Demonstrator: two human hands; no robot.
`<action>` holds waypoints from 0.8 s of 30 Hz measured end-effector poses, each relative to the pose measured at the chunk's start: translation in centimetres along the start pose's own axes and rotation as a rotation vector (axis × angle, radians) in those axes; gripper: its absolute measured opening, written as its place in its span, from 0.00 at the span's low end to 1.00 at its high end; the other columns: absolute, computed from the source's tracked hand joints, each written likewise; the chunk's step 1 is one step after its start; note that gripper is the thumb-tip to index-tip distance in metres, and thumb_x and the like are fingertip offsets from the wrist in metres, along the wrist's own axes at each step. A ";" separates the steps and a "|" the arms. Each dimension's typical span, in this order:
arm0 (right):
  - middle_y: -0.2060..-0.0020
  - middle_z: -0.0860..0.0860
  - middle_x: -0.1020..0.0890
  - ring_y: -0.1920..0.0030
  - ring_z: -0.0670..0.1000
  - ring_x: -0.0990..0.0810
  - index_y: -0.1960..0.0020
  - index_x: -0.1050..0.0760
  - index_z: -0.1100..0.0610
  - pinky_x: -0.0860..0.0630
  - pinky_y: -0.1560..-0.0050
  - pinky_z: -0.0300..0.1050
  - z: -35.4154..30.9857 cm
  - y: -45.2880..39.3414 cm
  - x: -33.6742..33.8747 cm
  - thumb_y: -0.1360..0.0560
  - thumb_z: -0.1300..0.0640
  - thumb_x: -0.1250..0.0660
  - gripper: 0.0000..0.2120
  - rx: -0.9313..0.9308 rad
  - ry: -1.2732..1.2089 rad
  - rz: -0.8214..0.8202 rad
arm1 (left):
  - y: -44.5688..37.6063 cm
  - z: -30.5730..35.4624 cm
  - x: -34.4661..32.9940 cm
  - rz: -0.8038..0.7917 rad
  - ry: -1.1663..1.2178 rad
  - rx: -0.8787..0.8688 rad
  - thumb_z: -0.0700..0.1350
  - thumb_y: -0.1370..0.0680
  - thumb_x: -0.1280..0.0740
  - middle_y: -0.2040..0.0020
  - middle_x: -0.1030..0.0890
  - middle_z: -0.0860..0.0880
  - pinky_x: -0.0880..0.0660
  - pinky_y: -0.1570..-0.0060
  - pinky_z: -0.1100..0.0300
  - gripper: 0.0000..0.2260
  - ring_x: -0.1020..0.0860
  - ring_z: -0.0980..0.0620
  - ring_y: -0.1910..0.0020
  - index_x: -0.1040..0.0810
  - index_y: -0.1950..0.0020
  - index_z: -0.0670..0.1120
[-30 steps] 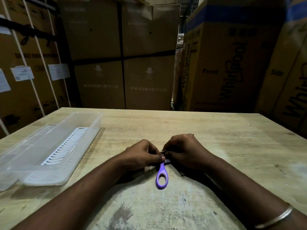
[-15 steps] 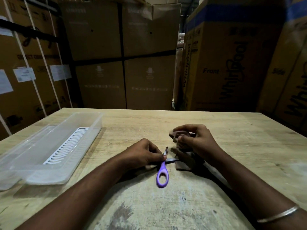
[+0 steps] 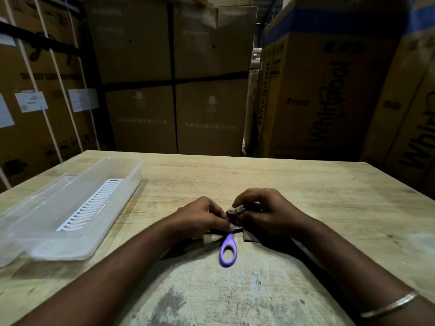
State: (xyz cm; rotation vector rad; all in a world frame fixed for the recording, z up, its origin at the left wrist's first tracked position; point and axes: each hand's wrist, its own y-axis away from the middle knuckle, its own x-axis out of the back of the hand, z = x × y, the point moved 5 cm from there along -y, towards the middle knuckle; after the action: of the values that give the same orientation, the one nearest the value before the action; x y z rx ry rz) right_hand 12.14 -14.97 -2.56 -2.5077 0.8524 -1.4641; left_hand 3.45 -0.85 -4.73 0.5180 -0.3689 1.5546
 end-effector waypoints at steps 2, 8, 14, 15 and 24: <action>0.54 0.49 0.17 0.52 0.46 0.18 0.51 0.17 0.58 0.20 0.50 0.51 0.0 -0.3 -0.4 0.27 0.62 0.27 0.05 -0.003 -0.019 -0.051 | -0.1 -0.2 0.0 0.003 -0.017 0.013 0.45 0.28 0.25 0.66 0.17 0.49 0.29 0.61 0.57 0.04 0.22 0.54 0.65 0.13 0.63 0.49; 0.54 0.48 0.18 0.54 0.45 0.18 0.52 0.15 0.57 0.20 0.53 0.46 -0.3 -0.4 -0.5 0.27 0.56 0.27 0.06 -0.038 -0.036 -0.119 | -0.3 -0.5 0.0 0.013 -0.023 0.026 0.52 0.34 0.25 0.64 0.16 0.46 0.29 0.58 0.53 0.08 0.21 0.52 0.63 0.13 0.61 0.49; 0.58 0.46 0.15 0.58 0.44 0.17 0.55 0.14 0.52 0.18 0.57 0.46 -0.4 -0.8 -0.7 0.31 0.60 0.24 0.05 -0.091 0.021 -0.085 | -0.4 -0.6 0.0 0.020 -0.050 0.018 0.49 0.31 0.24 0.65 0.18 0.48 0.31 0.59 0.55 0.04 0.23 0.53 0.63 0.13 0.62 0.49; 0.58 0.46 0.14 0.58 0.43 0.17 0.55 0.14 0.52 0.18 0.57 0.45 -0.3 -0.8 -0.7 0.31 0.60 0.24 0.06 -0.103 0.028 -0.082 | -0.4 -0.5 0.0 0.020 -0.051 0.022 0.48 0.30 0.24 0.65 0.18 0.48 0.31 0.59 0.55 0.04 0.23 0.53 0.63 0.13 0.61 0.48; 0.59 0.50 0.13 0.65 0.38 0.21 0.53 0.14 0.53 0.24 0.65 0.29 -0.8 -1.1 -0.8 0.30 0.63 0.27 0.08 -0.230 0.146 0.017 | 0.0 0.2 0.0 0.002 -0.063 0.036 0.46 0.26 0.26 0.71 0.20 0.54 0.31 0.63 0.61 0.05 0.25 0.57 0.69 0.14 0.62 0.48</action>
State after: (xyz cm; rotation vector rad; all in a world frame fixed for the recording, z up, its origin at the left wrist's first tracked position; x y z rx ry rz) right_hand 11.66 -13.51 -2.38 -2.5671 1.1237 -1.6470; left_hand 3.49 -0.97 -4.54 0.5960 -0.3897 1.5517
